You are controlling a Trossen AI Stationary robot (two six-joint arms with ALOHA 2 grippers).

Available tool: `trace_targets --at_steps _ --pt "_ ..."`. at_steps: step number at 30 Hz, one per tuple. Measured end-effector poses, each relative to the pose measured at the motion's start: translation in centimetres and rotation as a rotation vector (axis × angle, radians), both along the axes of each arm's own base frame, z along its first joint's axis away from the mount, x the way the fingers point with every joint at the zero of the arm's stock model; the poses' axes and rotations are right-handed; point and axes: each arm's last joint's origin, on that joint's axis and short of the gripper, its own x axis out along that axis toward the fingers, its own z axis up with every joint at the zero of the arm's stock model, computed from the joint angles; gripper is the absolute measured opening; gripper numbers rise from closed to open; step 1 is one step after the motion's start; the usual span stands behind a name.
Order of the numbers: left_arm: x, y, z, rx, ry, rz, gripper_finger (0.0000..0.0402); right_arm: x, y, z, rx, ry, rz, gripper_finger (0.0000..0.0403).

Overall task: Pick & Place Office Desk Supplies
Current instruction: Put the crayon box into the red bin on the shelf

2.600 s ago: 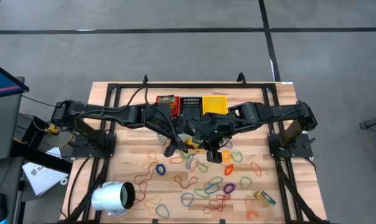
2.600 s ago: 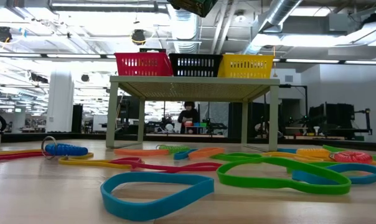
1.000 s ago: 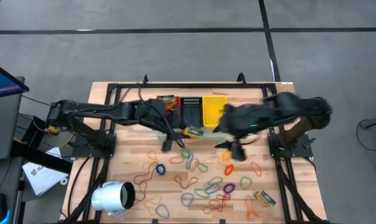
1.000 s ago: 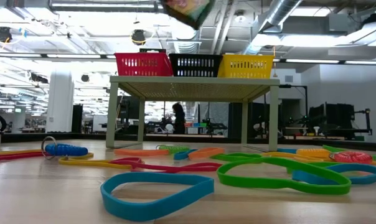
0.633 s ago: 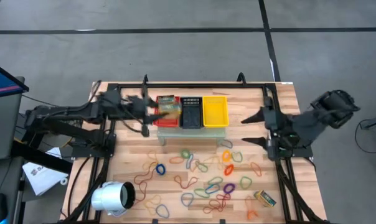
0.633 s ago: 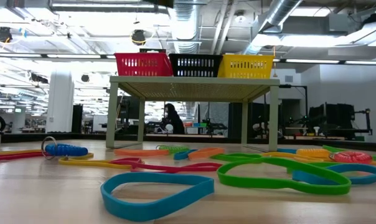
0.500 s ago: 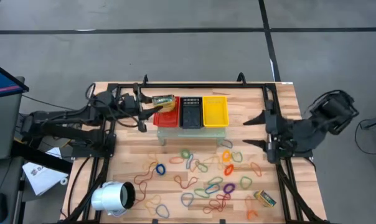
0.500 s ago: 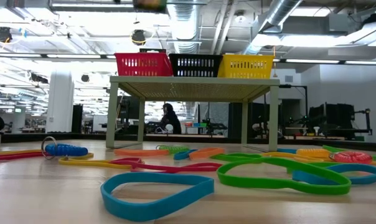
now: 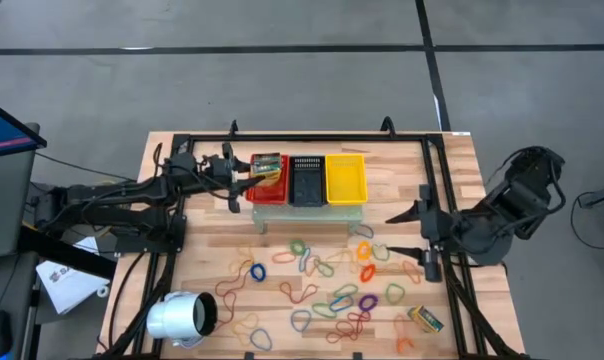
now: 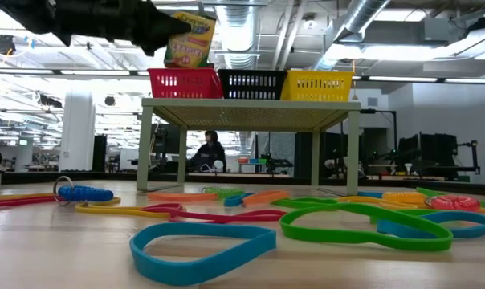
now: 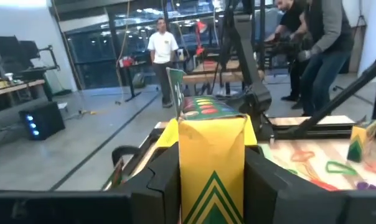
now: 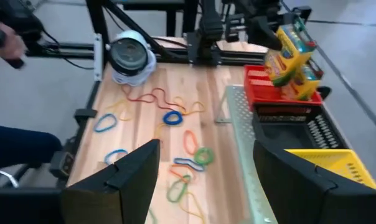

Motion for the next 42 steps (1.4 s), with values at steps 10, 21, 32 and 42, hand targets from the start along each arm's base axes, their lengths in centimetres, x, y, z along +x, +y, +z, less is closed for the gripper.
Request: trace_targets --at_steps 10,21,32,42 --pt "-0.5 0.1 -2.4 -0.004 0.003 0.004 0.011 0.1 0.8 -0.9 0.002 -0.016 0.005 0.0255" --pt "-0.9 0.5 -3.4 0.025 -0.062 0.028 0.0106 0.4 1.1 -0.9 0.008 -0.023 0.006 0.0255" --pt "0.6 1.3 -5.1 0.01 -0.021 0.008 0.0106 0.4 1.1 -0.9 0.008 -0.023 0.006 0.0255" --pt "0.9 1.4 -5.3 0.008 -0.017 0.011 0.0106 0.4 1.1 -0.9 0.009 -0.022 0.008 0.0255"
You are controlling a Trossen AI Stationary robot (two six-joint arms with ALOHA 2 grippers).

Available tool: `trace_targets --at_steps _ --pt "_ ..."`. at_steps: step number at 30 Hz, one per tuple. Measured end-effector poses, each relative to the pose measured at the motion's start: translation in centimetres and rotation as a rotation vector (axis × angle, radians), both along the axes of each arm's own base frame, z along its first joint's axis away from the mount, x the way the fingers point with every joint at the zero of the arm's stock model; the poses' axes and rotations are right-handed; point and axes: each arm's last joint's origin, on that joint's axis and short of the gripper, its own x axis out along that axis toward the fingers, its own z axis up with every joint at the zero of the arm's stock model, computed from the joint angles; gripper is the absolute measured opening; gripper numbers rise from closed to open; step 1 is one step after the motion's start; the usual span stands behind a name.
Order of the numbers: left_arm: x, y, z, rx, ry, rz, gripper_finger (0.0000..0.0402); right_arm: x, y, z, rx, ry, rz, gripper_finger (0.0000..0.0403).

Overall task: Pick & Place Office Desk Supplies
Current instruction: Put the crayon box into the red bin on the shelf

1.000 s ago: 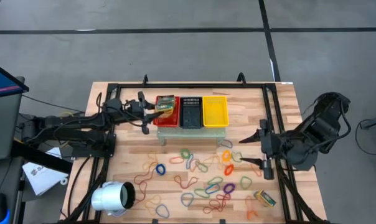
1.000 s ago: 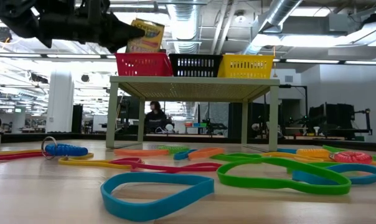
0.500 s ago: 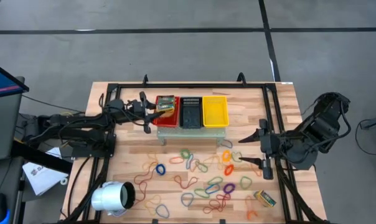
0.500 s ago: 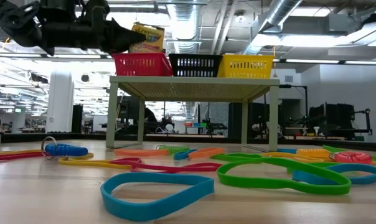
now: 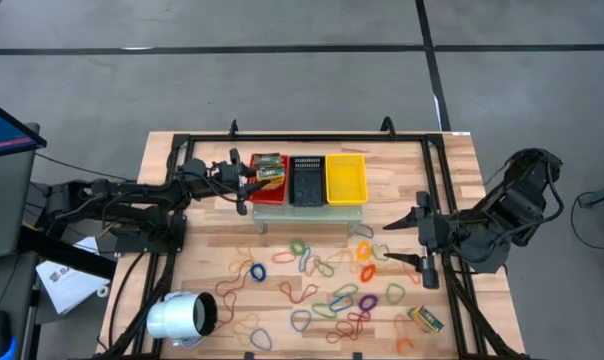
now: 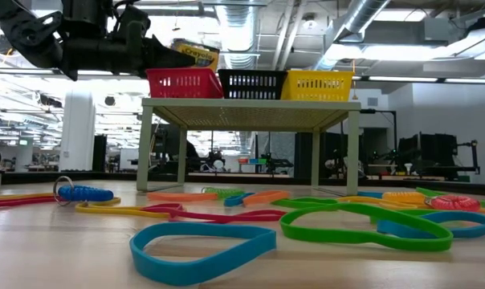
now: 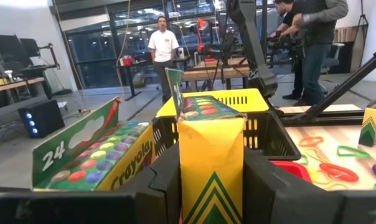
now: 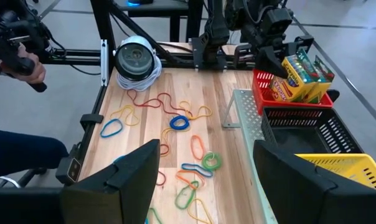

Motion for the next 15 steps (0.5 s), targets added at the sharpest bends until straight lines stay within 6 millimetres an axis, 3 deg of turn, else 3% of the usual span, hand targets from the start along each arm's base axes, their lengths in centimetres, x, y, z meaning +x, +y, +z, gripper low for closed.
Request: trace_targets --at_steps 8,15 --pt "-0.03 0.16 -0.25 -0.015 0.023 0.049 0.0116 0.53 0.6 -0.49 -0.005 0.027 0.019 0.0255" --pt "-0.03 0.2 -0.26 -0.016 0.024 0.061 0.0159 0.68 0.74 -0.42 0.007 0.017 0.021 0.0255"
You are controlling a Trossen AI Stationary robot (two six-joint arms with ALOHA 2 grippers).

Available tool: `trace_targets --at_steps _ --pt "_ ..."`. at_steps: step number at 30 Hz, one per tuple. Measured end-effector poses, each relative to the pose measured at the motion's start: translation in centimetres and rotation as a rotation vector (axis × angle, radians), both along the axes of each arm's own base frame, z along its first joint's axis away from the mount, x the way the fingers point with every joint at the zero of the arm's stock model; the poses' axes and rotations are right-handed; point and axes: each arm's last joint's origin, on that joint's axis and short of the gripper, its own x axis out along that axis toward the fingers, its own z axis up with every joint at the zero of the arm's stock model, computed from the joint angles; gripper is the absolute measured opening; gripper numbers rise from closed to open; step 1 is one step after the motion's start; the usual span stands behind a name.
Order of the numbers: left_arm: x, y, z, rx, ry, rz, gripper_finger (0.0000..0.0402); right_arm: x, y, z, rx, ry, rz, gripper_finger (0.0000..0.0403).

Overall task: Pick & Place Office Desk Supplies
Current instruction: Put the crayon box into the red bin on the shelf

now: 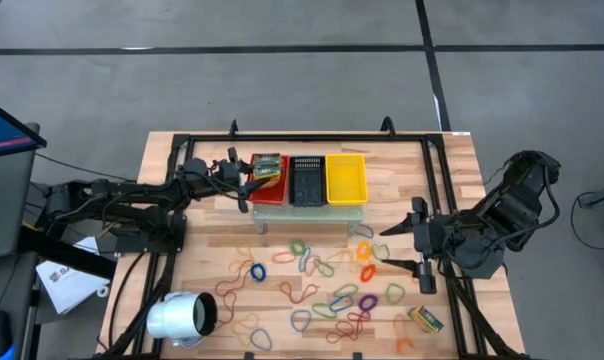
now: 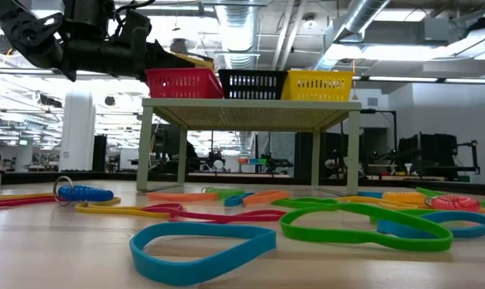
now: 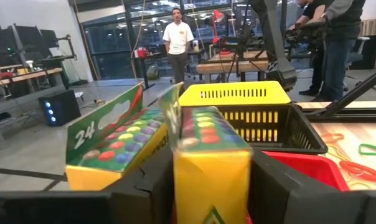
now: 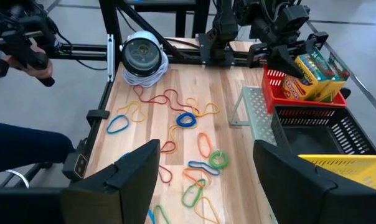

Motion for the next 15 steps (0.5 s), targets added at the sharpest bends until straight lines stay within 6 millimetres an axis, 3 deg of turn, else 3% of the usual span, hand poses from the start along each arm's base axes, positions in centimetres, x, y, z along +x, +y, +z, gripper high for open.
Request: trace_targets --at_steps 6,15 --pt "0.0 0.0 0.0 0.001 -0.002 -0.001 0.0197 0.0 0.0 0.0 0.003 -0.002 0.0 0.0255" --pt "-0.9 -0.3 1.2 0.014 -0.039 0.029 0.0219 -0.2 0.3 0.0 0.004 0.0 0.017 0.0255"
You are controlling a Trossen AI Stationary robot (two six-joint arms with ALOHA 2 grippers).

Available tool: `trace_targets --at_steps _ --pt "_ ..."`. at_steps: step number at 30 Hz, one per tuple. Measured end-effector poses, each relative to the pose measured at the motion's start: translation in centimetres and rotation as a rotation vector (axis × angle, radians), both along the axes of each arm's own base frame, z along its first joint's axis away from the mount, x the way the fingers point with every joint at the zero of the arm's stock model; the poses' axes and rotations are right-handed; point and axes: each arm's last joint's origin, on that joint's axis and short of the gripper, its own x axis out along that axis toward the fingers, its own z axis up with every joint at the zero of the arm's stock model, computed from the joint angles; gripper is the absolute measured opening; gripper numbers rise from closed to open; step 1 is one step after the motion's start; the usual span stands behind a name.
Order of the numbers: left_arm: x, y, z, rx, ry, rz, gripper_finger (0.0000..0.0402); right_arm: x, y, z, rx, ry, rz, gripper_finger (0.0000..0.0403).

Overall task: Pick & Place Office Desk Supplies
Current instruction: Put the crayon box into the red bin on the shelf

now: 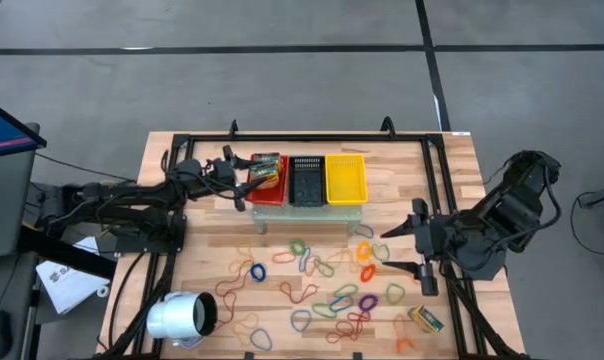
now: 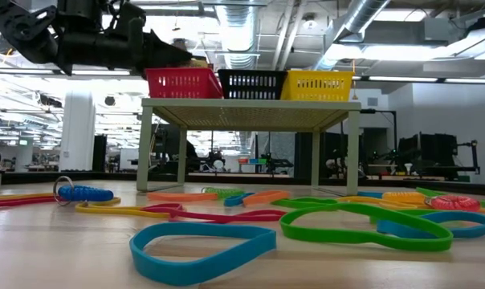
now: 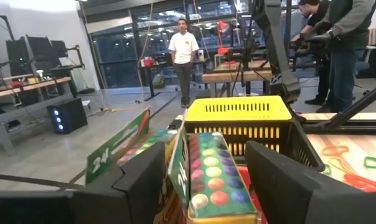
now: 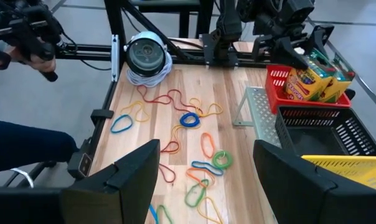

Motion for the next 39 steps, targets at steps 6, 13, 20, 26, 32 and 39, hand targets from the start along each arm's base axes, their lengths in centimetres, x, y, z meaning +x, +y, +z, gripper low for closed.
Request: trace_targets --at_steps 6,13,20,26,32,39 --pt "-1.1 -0.3 1.1 0.024 -0.034 0.028 0.0217 0.0 0.0 0.0 0.0 0.0 0.0 0.0255" --pt "-2.6 -1.1 3.1 0.063 -0.147 0.039 0.0221 0.0 -1.0 -0.7 0.137 0.06 -0.162 0.0255" --pt "-4.0 -3.4 5.9 0.073 -0.288 -0.074 0.0228 -1.4 -2.5 -2.8 0.384 0.372 -0.416 0.0255" --pt "-4.7 -5.3 6.9 0.051 -0.333 -0.193 0.0228 -1.0 -0.5 -5.4 0.42 0.633 -0.571 0.0255" --pt "-4.9 -6.1 7.1 0.037 -0.35 -0.23 0.0229 0.7 3.3 -9.0 0.351 0.849 -0.591 0.0255" --pt "-4.7 -6.4 6.9 0.027 -0.333 -0.255 0.023 1.6 6.2 -12.2 0.324 1.041 -0.661 0.0255"
